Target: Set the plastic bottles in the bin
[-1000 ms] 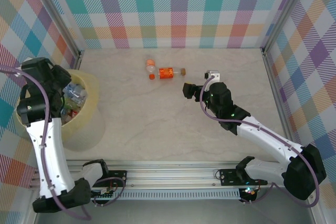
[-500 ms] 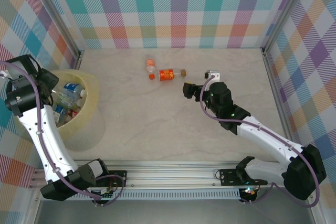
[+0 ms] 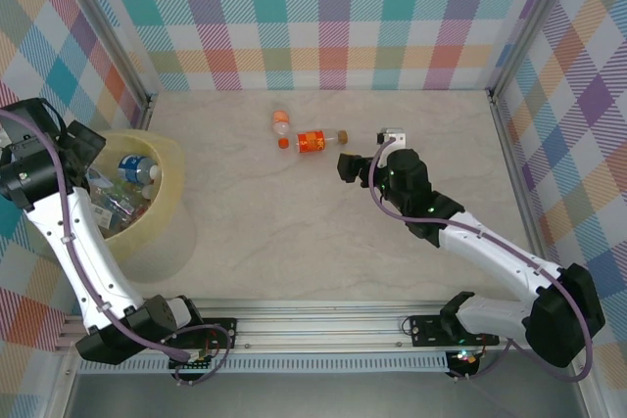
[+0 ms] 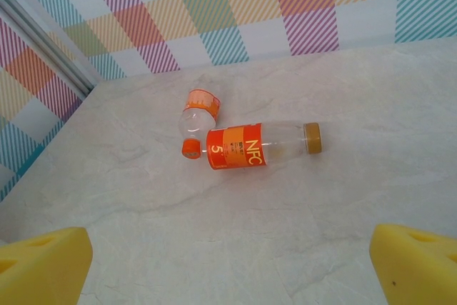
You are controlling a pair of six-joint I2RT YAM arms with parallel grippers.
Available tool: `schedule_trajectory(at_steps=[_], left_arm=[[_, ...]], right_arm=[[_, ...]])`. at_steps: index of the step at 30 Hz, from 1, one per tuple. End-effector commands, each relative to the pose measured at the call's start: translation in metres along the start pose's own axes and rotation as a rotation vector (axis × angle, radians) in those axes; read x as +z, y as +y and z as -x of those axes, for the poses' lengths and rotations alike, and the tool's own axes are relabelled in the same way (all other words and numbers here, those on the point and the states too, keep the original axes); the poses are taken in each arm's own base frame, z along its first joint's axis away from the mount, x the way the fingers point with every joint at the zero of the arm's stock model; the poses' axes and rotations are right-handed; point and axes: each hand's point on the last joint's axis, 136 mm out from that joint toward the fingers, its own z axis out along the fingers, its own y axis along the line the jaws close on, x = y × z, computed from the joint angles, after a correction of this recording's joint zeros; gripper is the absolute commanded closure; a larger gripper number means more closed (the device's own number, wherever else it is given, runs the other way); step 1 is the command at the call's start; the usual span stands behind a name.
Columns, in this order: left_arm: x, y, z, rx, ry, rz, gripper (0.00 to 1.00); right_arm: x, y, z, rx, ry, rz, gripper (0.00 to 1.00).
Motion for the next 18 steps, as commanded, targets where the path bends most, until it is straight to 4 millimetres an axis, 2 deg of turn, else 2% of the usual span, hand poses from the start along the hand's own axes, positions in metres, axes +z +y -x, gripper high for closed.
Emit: schedule_trajectory(at_steps=[1,4,10,12,14,18], left_arm=[[-0.006,-0.017,-0.011,-0.022,0.037,-0.110,0.02],[0.014,-0.028,-0.031,-0.056,0.114,-0.175,0.01],[0.056,-0.031,-0.070,-0.062,0.240,-0.169,0.00],[0.059,-0.025,-0.076,-0.035,0.242,-0.120,0.00],[0.055,-0.021,-0.073,-0.028,0.223,-0.105,0.00],[0.035,-0.028,-0.060,-0.021,0.174,-0.136,0.00]], right_arm=[[0.000,0.007,0.015,0.021,-0.028,0.019,0.00],[0.000,0.009,0.016,0.031,-0.030,0.023,0.00],[0.000,0.009,0.016,0.034,-0.026,0.026,0.00],[-0.001,0.009,0.015,0.036,-0.024,0.027,0.00],[-0.001,0.009,0.016,0.040,-0.024,0.026,0.00],[0.000,0.008,0.014,0.039,-0.020,0.022,0.00]])
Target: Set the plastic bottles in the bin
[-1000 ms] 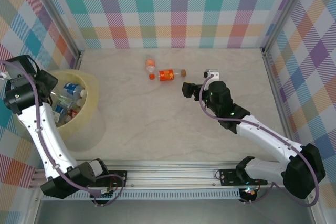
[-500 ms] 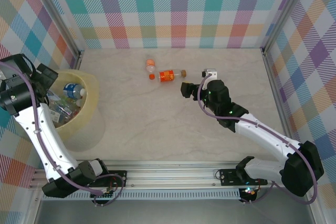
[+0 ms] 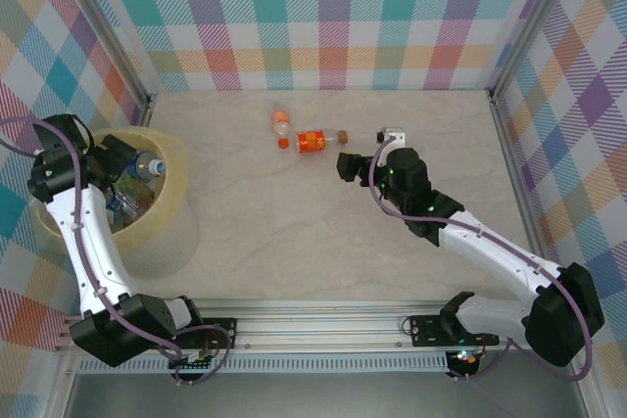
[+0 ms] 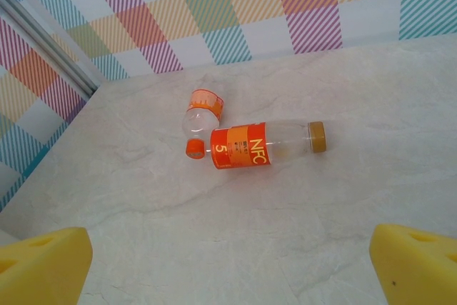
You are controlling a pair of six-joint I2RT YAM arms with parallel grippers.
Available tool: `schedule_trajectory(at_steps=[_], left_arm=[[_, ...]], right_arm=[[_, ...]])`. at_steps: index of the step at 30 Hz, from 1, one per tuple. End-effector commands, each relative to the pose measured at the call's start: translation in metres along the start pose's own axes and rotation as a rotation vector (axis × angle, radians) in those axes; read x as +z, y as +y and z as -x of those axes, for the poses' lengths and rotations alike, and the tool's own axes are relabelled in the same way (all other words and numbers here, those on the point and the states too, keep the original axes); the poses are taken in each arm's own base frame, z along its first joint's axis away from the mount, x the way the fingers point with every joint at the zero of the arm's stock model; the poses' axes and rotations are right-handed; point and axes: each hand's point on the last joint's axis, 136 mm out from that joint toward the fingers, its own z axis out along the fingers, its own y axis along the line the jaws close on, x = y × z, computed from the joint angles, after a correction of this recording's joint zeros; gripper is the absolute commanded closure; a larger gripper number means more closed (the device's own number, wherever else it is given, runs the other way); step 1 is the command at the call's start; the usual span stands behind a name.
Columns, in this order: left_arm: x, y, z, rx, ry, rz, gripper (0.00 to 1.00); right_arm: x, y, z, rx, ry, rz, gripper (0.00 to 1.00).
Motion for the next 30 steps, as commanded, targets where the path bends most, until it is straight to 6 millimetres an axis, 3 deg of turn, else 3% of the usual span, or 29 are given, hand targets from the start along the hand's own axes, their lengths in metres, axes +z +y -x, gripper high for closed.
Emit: schedule_trajectory(at_steps=[1,8,15,19,24,27,30], left_arm=[[-0.029,-0.017,0.008,0.018,-0.060,-0.064,0.00],[-0.056,-0.062,-0.002,0.138,-0.085,-0.152,0.00],[-0.075,-0.130,-0.032,0.251,-0.097,-0.333,0.00],[-0.082,-0.178,-0.066,0.351,-0.066,-0.466,0.00],[-0.084,-0.231,-0.118,0.487,0.001,-0.570,0.00],[-0.072,-0.260,-0.151,0.564,0.037,-0.575,0.00],[-0.047,-0.281,-0.176,0.622,0.047,-0.522,0.00]], right_arm=[[0.000,0.006,0.011,0.020,-0.021,0.017,0.00],[0.004,0.003,0.007,0.014,-0.014,0.002,0.00],[0.020,-0.008,-0.005,0.027,0.063,-0.034,0.00],[0.037,-0.011,-0.016,0.031,0.170,-0.052,0.00],[0.051,-0.019,-0.020,0.086,0.172,-0.073,0.00],[0.054,-0.026,-0.019,0.128,0.165,-0.094,0.00],[0.052,-0.032,-0.018,0.138,0.155,-0.116,0.00]])
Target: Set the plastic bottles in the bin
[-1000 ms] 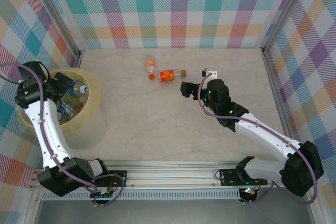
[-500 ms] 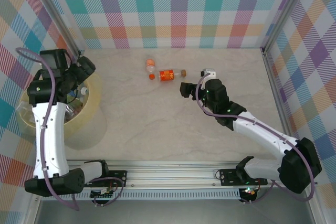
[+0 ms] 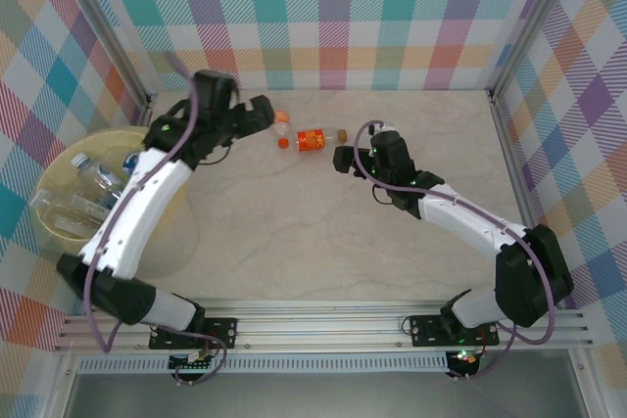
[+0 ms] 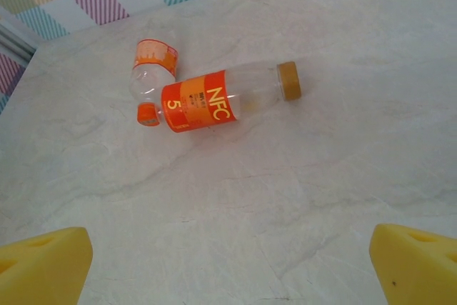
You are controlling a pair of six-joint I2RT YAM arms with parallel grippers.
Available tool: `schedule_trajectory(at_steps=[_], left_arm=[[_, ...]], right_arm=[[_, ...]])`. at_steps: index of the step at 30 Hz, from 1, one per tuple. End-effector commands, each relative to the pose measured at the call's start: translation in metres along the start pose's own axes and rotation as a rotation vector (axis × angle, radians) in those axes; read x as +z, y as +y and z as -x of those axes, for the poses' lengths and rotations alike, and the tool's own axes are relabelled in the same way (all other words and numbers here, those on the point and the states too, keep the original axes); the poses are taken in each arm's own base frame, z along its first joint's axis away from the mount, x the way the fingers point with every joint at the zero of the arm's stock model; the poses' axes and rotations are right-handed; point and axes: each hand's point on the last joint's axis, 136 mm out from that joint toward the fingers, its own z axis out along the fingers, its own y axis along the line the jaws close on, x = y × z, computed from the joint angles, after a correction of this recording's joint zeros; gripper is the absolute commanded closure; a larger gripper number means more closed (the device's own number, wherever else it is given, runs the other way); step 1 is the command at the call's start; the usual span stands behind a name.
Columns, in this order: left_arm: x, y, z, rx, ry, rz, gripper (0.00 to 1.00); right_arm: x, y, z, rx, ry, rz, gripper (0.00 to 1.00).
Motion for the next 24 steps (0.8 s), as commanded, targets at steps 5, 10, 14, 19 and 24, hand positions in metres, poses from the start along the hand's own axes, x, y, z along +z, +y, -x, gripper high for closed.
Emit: schedule_trajectory(at_steps=[5,10,14,19,24], left_arm=[[0.084,-0.005,0.003,0.039,-0.026,0.177,0.00],[0.152,0.009,0.003,0.054,-0.030,0.303,0.00],[0.206,0.023,-0.006,0.040,0.055,0.320,0.00],[0.256,0.029,-0.012,0.021,0.114,0.279,0.00],[0.290,0.042,-0.015,-0.019,0.147,0.271,0.03]], right_arm=[[-0.016,-0.004,0.015,0.028,-0.042,-0.020,0.00],[-0.035,-0.015,0.015,0.018,-0.072,-0.051,0.00],[-0.050,-0.024,0.013,0.026,-0.092,-0.074,0.00],[-0.069,-0.037,0.009,0.045,-0.122,-0.106,0.00],[-0.079,-0.044,0.008,0.065,-0.148,-0.117,0.00]])
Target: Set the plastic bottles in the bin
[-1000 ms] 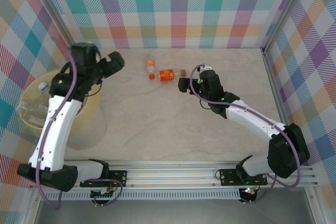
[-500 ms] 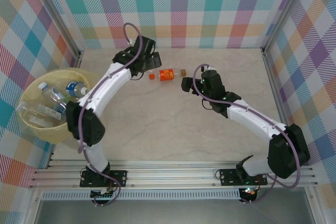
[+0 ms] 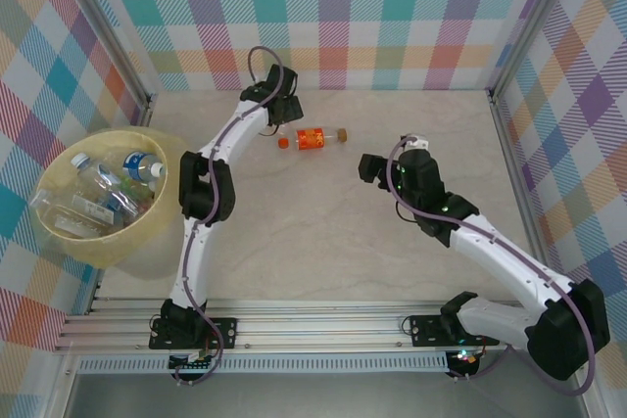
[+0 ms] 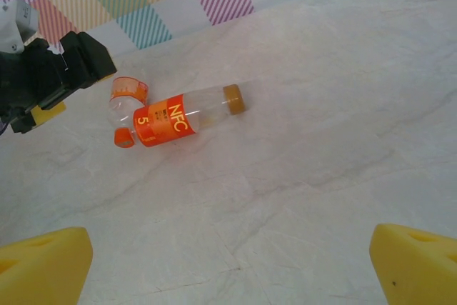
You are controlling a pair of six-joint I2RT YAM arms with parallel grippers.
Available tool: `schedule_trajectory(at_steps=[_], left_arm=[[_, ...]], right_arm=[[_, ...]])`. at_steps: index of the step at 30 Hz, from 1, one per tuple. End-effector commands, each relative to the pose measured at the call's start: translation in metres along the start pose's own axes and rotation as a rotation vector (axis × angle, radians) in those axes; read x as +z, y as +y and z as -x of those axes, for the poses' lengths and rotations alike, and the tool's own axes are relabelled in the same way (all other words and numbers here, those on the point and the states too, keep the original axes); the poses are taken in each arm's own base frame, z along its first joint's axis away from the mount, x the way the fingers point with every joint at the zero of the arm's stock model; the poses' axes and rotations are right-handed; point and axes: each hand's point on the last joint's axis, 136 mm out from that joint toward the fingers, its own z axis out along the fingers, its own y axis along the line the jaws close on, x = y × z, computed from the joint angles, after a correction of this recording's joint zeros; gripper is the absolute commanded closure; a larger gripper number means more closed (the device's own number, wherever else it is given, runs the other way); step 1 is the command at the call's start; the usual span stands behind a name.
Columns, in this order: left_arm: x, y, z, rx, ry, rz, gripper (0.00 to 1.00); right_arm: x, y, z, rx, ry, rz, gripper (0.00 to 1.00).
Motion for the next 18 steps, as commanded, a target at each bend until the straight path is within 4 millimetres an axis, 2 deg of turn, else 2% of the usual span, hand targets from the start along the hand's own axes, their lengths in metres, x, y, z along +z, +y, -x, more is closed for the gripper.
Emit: schedule_trajectory(at_steps=[1,4,10,13,18], left_arm=[[0.013,-0.003,0.004,-0.019,0.030,-0.048,0.04],[0.032,-0.005,0.001,-0.006,0.053,-0.064,0.06],[0.065,0.008,-0.001,-0.032,0.072,-0.046,0.10],[0.081,0.003,-0.007,-0.038,0.097,-0.100,0.13],[0.092,0.009,-0.009,-0.027,0.101,-0.080,0.22]], right_arm=[[-0.007,-0.010,0.003,0.023,-0.026,-0.033,0.00],[-0.008,-0.011,0.004,0.023,-0.031,-0.037,0.00],[-0.006,-0.011,0.005,0.014,-0.031,-0.045,0.00],[-0.004,-0.012,0.004,0.008,-0.025,-0.054,0.00],[-0.002,-0.012,0.003,0.006,-0.017,-0.063,0.00]])
